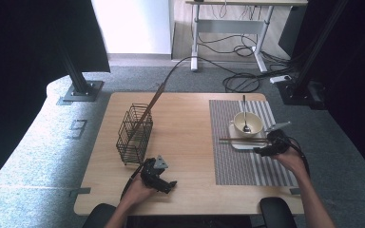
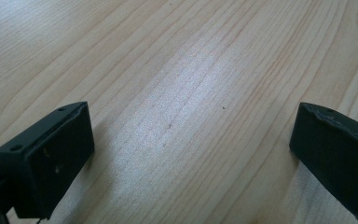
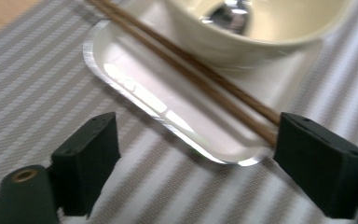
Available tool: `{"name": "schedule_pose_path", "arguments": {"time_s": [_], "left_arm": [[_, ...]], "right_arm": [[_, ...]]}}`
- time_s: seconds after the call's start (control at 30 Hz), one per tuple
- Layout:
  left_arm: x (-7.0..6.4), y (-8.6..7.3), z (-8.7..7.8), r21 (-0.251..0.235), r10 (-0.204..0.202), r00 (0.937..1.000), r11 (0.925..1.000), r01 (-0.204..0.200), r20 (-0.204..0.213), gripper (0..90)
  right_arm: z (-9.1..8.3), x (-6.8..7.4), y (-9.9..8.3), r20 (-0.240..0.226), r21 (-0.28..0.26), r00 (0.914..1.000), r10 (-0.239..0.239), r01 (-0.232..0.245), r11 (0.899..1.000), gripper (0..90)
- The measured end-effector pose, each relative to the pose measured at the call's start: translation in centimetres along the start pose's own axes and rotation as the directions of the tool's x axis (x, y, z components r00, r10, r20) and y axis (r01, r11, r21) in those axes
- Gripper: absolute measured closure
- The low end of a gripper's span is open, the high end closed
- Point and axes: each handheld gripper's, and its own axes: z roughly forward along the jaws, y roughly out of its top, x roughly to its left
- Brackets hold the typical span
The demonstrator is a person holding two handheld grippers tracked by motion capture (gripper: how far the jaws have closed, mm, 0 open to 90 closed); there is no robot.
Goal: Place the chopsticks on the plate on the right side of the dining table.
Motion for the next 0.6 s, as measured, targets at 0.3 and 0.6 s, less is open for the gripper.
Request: {"name": "schedule_pose_path", "arguments": {"time_s": [0.3, 0.6], "left_arm": [[0.0, 0.0, 0.0, 0.0, 0.002, 1.0, 1.0, -0.002, 0.001, 0.0], [-0.1, 0.0, 0.0, -0.001, 0.003, 1.0, 1.0, -0.003, 0.003, 0.0]], "right_arm": [[0.8, 2.9, 0.6, -0.075, -0.048, 0.9971, -0.013, 0.009, 0.999, 0.0], [2.9, 5.3, 0.7, -0.138, -0.089, 0.9904, -0.009, -0.003, 0.996, 0.0]]}}
